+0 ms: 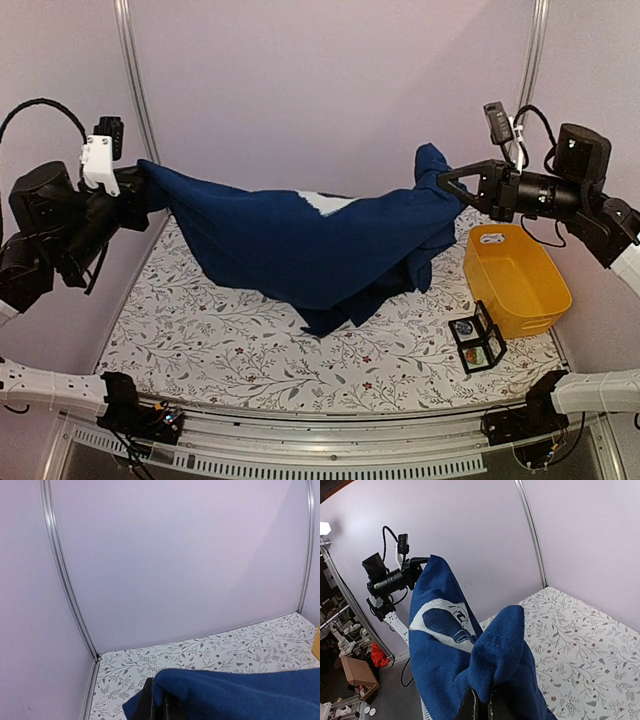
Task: Pin the brooch onto the clothing
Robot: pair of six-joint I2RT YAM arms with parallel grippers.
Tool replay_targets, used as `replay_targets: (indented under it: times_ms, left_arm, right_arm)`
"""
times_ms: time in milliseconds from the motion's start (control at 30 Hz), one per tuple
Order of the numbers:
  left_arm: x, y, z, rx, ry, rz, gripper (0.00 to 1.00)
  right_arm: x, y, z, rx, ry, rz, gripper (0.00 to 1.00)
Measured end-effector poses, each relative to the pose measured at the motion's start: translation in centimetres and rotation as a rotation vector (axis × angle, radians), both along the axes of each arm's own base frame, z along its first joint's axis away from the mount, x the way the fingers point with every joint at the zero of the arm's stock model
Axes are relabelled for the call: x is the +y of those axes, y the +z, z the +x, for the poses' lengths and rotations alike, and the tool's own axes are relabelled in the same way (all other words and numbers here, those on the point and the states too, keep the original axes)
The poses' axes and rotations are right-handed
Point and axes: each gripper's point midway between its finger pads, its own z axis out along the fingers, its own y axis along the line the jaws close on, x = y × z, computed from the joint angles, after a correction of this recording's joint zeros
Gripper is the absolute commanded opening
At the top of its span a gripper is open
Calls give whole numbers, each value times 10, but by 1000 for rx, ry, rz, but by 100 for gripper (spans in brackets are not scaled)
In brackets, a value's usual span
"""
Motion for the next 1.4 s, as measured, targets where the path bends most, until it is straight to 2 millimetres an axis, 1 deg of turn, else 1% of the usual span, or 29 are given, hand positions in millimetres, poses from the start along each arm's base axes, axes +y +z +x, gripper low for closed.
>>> replay_targets:
  times_ms: [67,100,133,167,233,333,367,433,467,500,567,600,633,667,700,767,833,867,933,1000,1033,1067,1100,1133,1200,1233,1267,1333,1400]
  left_arm:
    - [-3,-9,17,10,34,66,0]
    - [-5,-17,29,26,52,95,0]
    - [-5,-28,45,53,69,125,0]
    - [-4,-41,63,85,89,148,0]
    - [2,-74,103,173,120,186,0]
    - [5,-137,156,337,140,237,1]
    - [5,-161,173,398,144,259,10]
    - [1,-207,207,500,152,300,37]
    - [-4,-234,227,557,151,332,48]
    - [-7,-256,243,600,154,357,54]
    - [-16,-296,276,668,160,395,60]
    - [-20,-315,287,697,160,410,64]
    - [-22,-335,290,731,158,430,73]
    - [-21,-351,284,768,153,455,75]
    - [-21,-360,276,794,142,479,75]
    - [-28,-363,258,814,112,500,74]
    - [-45,-349,234,800,56,500,70]
    - [-55,-341,225,784,30,493,66]
    - [-84,-317,192,739,-64,464,54]
    - [-112,-305,161,718,-173,432,49]
    - [-126,-304,142,722,-236,420,49]
    - [-135,-307,129,733,-279,410,51]
    - [-146,-316,106,766,-351,411,54]
    - [-149,-324,95,790,-382,415,58]
    - [-148,-350,69,877,-437,435,62]
    - [-136,-370,54,946,-442,468,62]
    - [-136,-371,53,950,-442,469,62]
    - [-125,-383,44,1007,-440,511,61]
    - [-122,-387,42,1027,-440,541,60]
  right_arm:
    - [7,-34,8,103,8,0,0]
    - [11,-59,18,180,-6,-14,0]
    - [16,-95,32,288,-37,-42,0]
    - [17,-104,36,314,-43,-51,0]
    - [21,-160,57,473,-113,-98,0]
    - [20,-227,78,633,-211,-158,3]
    - [20,-244,85,667,-245,-176,7]
    - [20,-276,103,722,-317,-205,24]
    - [20,-291,113,741,-347,-217,28]
    - [18,-303,121,765,-377,-226,33]
    - [14,-328,137,801,-430,-252,37]
    - [10,-339,147,812,-461,-266,39]
    - [5,-349,157,820,-499,-281,40]
    - [-3,-358,166,824,-539,-298,41]
    - [-15,-367,175,817,-597,-322,42]
    - [-37,-372,185,798,-688,-365,43]
    - [-52,-368,195,760,-750,-407,43]
    - [-58,-361,202,732,-779,-430,44]
    - [-61,-341,217,668,-808,-455,44]
    - [-56,-318,232,598,-809,-464,44]
    - [-53,-310,237,575,-801,-467,45]
    - [-48,-304,241,553,-788,-473,45]
    - [-42,-299,245,536,-766,-480,45]
    - [-37,-299,246,533,-745,-490,46]
    - [-26,-303,248,545,-702,-525,47]
    - [-19,-307,251,551,-680,-547,48]
    - [-14,-312,254,556,-667,-564,48]
    - [-2,-325,258,574,-628,-605,48]
    - [12,-343,259,596,-578,-647,47]
